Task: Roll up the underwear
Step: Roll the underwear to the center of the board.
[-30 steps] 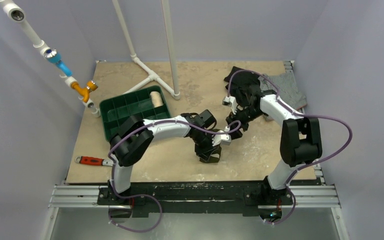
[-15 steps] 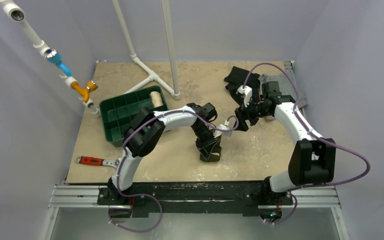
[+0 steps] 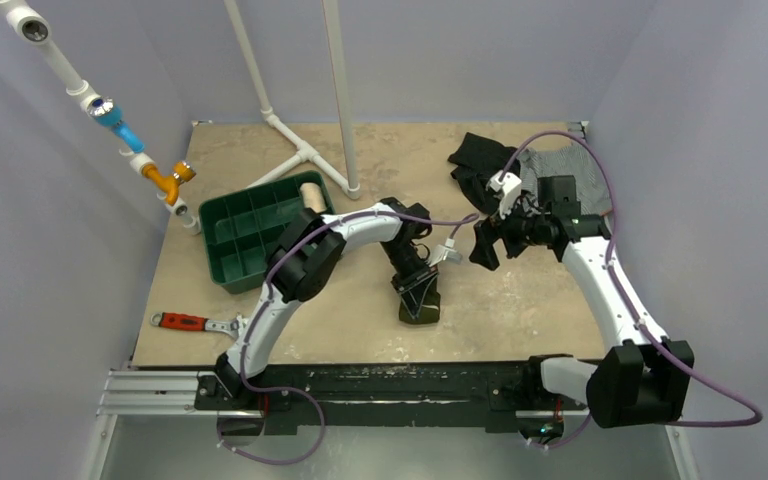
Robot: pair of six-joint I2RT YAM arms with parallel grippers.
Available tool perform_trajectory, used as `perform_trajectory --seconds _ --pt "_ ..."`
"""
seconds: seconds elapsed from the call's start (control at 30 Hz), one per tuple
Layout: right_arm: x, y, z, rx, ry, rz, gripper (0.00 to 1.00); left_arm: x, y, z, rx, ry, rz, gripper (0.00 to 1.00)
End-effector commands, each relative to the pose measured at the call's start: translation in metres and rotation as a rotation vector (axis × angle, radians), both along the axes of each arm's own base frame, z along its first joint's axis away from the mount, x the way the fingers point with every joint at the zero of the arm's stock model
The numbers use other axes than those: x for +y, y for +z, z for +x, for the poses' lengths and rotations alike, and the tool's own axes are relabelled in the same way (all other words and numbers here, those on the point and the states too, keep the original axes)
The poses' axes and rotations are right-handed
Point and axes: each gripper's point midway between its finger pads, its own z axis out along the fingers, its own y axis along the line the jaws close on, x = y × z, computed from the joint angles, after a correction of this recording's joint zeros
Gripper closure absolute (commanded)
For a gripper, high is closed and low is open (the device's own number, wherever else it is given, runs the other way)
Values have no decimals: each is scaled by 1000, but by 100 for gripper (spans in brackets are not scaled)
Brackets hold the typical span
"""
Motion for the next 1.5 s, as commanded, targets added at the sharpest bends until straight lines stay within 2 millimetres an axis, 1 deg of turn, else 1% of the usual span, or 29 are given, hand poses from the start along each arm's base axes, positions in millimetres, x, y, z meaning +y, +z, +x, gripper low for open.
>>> perform_trajectory --seconds 0.0,0.13,0.17,0.23,0.33,0.43,0.5,0.57,0.67,0.83,1.03,1.1,1.2,1.33,1.47 --pt "-5 3 -1 -13 -77 0 1 13 -35 0 13 -24 119 100" --pt "13 1 -24 71 33 80 1 11 -37 0 58 -6 115 100" --pt "13 -1 -29 79 78 65 2 11 -37 0 64 -3 115 100" --pt "13 -4 -34 86 115 56 3 13 -38 1 73 3 112 100" --pt "11 -1 -34 11 148 34 4 14 -37 1 102 15 97 100" --pt "12 7 -33 -68 174 20 1 14 -36 5 129 31 85 100" --pt "17 9 -33 -112 199 5 1 14 -34 7 156 41 83 100" --pt "25 5 -35 -143 231 -31 1 13 -30 10 184 52 71 100" --pt "43 -6 -37 -191 287 -103 2 14 -26 15 212 68 59 100" --pt "71 -27 -48 -229 406 -174 6 17 -26 20 234 87 67 100" --pt "103 -62 -73 -232 575 -282 13 17 -26 20 240 86 64 100" --pt "110 -73 -80 -229 622 -323 15 17 -26 20 241 83 64 100" --pt "119 -87 -82 -240 675 -374 16 18 -26 19 246 78 66 100" --pt "129 -100 -85 -244 726 -421 18 19 -26 18 253 78 69 100" --pt "133 -112 -86 -244 758 -456 21 17 -26 18 259 79 65 100"
